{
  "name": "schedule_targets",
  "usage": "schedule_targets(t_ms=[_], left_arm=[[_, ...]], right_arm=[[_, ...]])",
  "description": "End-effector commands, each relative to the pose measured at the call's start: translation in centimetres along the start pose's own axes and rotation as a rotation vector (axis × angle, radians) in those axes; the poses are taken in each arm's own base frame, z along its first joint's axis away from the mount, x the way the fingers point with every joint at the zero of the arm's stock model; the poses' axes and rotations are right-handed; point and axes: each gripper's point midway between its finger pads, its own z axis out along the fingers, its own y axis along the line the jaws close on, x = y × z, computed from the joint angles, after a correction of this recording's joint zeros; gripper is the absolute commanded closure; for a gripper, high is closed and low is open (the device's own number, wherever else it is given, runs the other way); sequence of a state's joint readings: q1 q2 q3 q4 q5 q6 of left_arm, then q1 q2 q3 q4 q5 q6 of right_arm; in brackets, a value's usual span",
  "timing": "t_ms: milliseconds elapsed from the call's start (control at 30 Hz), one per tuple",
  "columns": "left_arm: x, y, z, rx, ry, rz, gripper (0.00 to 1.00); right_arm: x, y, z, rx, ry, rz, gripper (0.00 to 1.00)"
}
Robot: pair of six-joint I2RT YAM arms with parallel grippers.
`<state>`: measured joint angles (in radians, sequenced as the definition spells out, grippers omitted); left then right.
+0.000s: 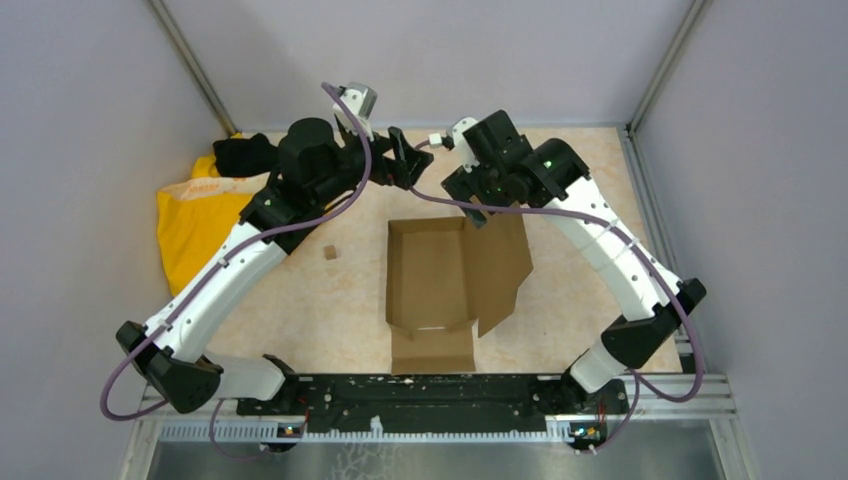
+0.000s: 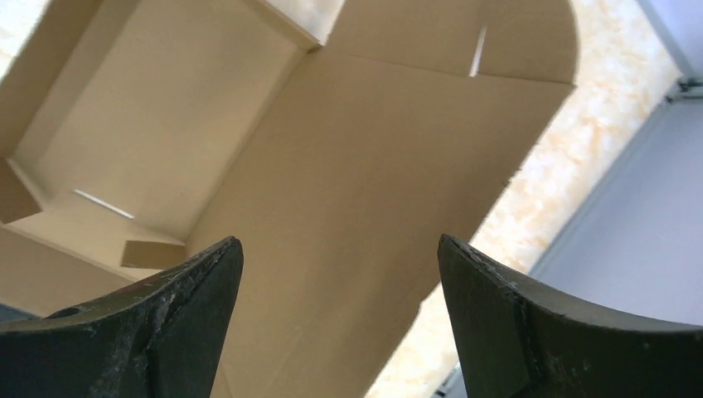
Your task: Fold the paper box
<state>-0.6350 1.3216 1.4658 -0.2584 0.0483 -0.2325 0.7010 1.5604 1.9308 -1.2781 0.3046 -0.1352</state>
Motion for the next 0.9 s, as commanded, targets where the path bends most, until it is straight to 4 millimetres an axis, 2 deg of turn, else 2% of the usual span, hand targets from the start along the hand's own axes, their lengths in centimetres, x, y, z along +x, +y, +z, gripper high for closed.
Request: schedule_targets(t_ms=[0, 100, 233, 367, 467, 633, 867], left_arm=[[6.1, 10.4, -3.4, -0.394, 0.254, 0.093, 0.01], [5.9, 9.5, -3.1, -0.341, 0.244, 0.089, 0.01], [5.5, 7.5, -2.7, -0.231, 0.229, 0.079, 0.01], [5.5, 5.3, -2.6, -0.103, 0.232, 0.08, 0.01], [5.3, 3.8, -2.7, -0.022, 0.222, 0.073, 0.01], [3.4, 1.1, -3.2, 0.109, 0.174, 0.061, 0.01], [0.6, -3.3, -4.7, 0.322, 0.119, 0.037, 0.01]], right_arm=[[-3.1, -6.9, -12.0, 0.078, -0.475, 0.478, 0.16], [-3.4, -5.1, -11.5, -0.014, -0.473, 0.431, 0.17], [-3.8, -4.4, -10.6, -0.047, -0.467, 0.394, 0.19], [-5.6, -3.5, -10.9, -0.109, -0.525, 0.371, 0.19], [-6.7, -1.9, -10.3, -0.103, -0.505, 0.306, 0.19], [-8.2, 0.0, -8.5, -0.074, -0.46, 0.23, 0.19], [-10.2, 1.7, -7.6, -0.069, -0.46, 0.164, 0.19]])
